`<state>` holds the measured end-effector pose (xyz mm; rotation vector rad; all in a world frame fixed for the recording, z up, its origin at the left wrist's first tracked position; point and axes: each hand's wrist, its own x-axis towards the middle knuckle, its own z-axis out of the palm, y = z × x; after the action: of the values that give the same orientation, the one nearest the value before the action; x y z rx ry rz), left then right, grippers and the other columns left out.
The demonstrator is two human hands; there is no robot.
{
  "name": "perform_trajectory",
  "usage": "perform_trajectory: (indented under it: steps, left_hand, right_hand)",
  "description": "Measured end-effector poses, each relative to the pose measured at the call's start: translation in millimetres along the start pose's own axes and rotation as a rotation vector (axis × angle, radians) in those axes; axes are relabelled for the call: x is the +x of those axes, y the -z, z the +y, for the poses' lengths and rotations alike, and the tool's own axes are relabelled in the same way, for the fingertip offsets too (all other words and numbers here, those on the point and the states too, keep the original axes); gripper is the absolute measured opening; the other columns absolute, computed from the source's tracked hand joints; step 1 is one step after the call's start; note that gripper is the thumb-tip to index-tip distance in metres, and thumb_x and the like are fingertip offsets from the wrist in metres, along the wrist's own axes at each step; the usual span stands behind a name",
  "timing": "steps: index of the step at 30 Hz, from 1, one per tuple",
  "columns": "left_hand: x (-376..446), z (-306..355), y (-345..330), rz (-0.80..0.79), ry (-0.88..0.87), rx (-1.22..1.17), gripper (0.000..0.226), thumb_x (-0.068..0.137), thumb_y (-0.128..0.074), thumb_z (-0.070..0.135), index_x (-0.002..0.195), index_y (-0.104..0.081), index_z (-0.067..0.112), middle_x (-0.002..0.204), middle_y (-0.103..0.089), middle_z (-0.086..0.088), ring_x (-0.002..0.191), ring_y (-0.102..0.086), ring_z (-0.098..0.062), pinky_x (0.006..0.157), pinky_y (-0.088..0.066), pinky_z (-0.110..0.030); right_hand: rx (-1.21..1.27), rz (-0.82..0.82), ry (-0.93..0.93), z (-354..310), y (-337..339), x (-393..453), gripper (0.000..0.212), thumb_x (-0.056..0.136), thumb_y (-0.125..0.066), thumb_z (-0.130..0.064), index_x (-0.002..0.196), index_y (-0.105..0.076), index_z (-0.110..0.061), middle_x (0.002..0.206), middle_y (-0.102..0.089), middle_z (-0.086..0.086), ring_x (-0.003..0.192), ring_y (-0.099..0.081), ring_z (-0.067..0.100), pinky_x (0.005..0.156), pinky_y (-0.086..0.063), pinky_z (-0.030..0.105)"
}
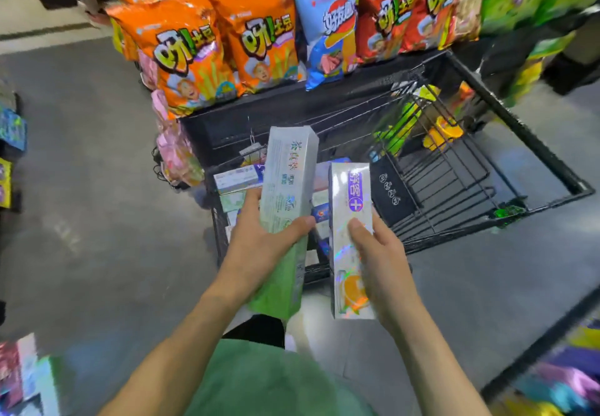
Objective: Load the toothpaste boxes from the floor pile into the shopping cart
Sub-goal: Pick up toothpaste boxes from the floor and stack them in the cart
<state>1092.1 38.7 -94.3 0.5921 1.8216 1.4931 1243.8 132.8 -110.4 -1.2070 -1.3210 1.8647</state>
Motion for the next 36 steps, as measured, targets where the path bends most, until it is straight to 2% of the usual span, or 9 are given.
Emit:
perform_trajectory:
  steps: [2, 5, 9, 15, 20, 24, 26, 33, 36]
  left_hand:
    - [21.1, -5.0, 2.4, 0.001, 0.012, 0.026, 0.049, 0.076, -0.088, 0.034, 0.112, -0.054, 0.034, 0.098, -0.071, 0.018, 0.089, -0.07, -0.003, 0.079, -0.057, -0.033]
    - [51.5, -17.2, 7.7, 0.03, 0.034, 0.061, 0.04, 0.082, -0.083, 0.034, 0.111, -0.055, 0.036, 0.099, -0.071, 0.016, 0.089, -0.071, -0.006, 0.077, -0.059, -0.035]
    - [86.4, -35.1, 18.0, 0.036, 0.03, 0.225, 0.041, 0.082, -0.081, 0.042, 0.111, -0.053, 0.034, 0.1, -0.068, 0.016, 0.083, -0.066, 0.004, 0.06, -0.048, -0.01]
    - [136.3, -71.4, 36.8, -0.089, -0.024, 0.65, 0.054, 0.079, -0.079, 0.046, 0.121, -0.048, 0.031, 0.104, -0.061, 0.012, 0.084, -0.059, -0.014, 0.056, -0.041, -0.02]
    - [175.5, -97.5, 44.4, -0.146, -0.065, 0.877, 0.064, 0.078, -0.076, 0.051, 0.134, -0.05, 0.034, 0.122, -0.064, 0.009, 0.105, -0.062, -0.019, 0.081, -0.05, -0.035]
    - [214.7, -115.0, 47.6, -0.2, -0.099, 1.071, 0.068, 0.08, -0.074, 0.052, 0.14, -0.051, 0.03, 0.13, -0.063, 0.004, 0.118, -0.056, -0.022, 0.091, -0.048, -0.04]
    - [236.1, -127.5, 47.9, -0.231, -0.134, 1.171, 0.072, 0.08, -0.07, 0.059, 0.141, -0.05, 0.028, 0.133, -0.062, 0.001, 0.118, -0.053, -0.023, 0.094, -0.047, -0.041]
    - [291.0, -177.3, 38.4, -0.307, -0.152, 1.386, 0.08, 0.086, -0.06, 0.064, 0.15, -0.041, 0.019, 0.141, -0.055, -0.005, 0.122, -0.051, -0.027, 0.098, -0.046, -0.041]
    - [304.8, -191.1, 38.1, -0.295, -0.143, 1.421, 0.079, 0.087, -0.059, 0.065, 0.149, -0.041, 0.02, 0.138, -0.053, -0.004, 0.122, -0.048, -0.026, 0.102, -0.04, -0.04]
  right_hand:
    - [-0.012, 0.016, -0.029, -1.1, -3.3, 14.9, 0.035, 0.088, -0.065, -0.033, 0.117, -0.067, -0.014, 0.111, -0.074, 0.016, 0.108, -0.068, 0.043, 0.098, -0.049, 0.064]
    - [-0.093, 0.006, -0.041, -2.8, -10.8, 37.2, 0.04, 0.083, -0.071, -0.037, 0.118, -0.066, -0.019, 0.11, -0.076, 0.008, 0.103, -0.072, 0.033, 0.095, -0.054, 0.056]
    - [-0.247, 0.02, -0.06, 0.9, -25.3, 66.2, 0.062, 0.065, -0.083, -0.045, 0.121, -0.061, -0.026, 0.105, -0.076, -0.004, 0.094, -0.074, 0.017, 0.083, -0.058, 0.04]
    - [-0.292, 0.108, -0.088, 27.1, -33.6, 107.1, 0.074, 0.056, -0.089, -0.043, 0.12, -0.057, -0.024, 0.106, -0.074, 0.001, 0.094, -0.073, 0.02, 0.081, -0.059, 0.04]
    - [-0.352, 0.044, -0.134, 36.6, -30.7, 140.0, 0.064, 0.064, -0.09, -0.039, 0.118, -0.06, -0.023, 0.1, -0.076, -0.002, 0.09, -0.073, 0.017, 0.083, -0.058, 0.042]
    - [-0.435, -0.067, -0.15, 40.8, -29.8, 162.3, 0.047, 0.081, -0.084, -0.022, 0.118, -0.056, -0.026, 0.1, -0.07, -0.012, 0.085, -0.068, 0.0, 0.067, -0.049, 0.012]
    - [-0.482, -0.098, -0.161, 46.1, -30.0, 175.3, 0.045, 0.082, -0.082, -0.021, 0.113, -0.051, -0.032, 0.098, -0.064, -0.021, 0.088, -0.063, -0.007, 0.065, -0.045, 0.007]
    - [-0.567, -0.144, -0.187, 68.3, -24.5, 207.3, 0.051, 0.081, -0.083, -0.026, 0.121, -0.052, -0.033, 0.108, -0.07, -0.015, 0.096, -0.067, -0.001, 0.079, -0.05, 0.015]
    - [-0.599, -0.171, -0.199, 74.6, -18.8, 218.1, 0.055, 0.08, -0.084, -0.028, 0.125, -0.052, -0.03, 0.111, -0.072, -0.011, 0.1, -0.068, 0.005, 0.088, -0.053, 0.028]
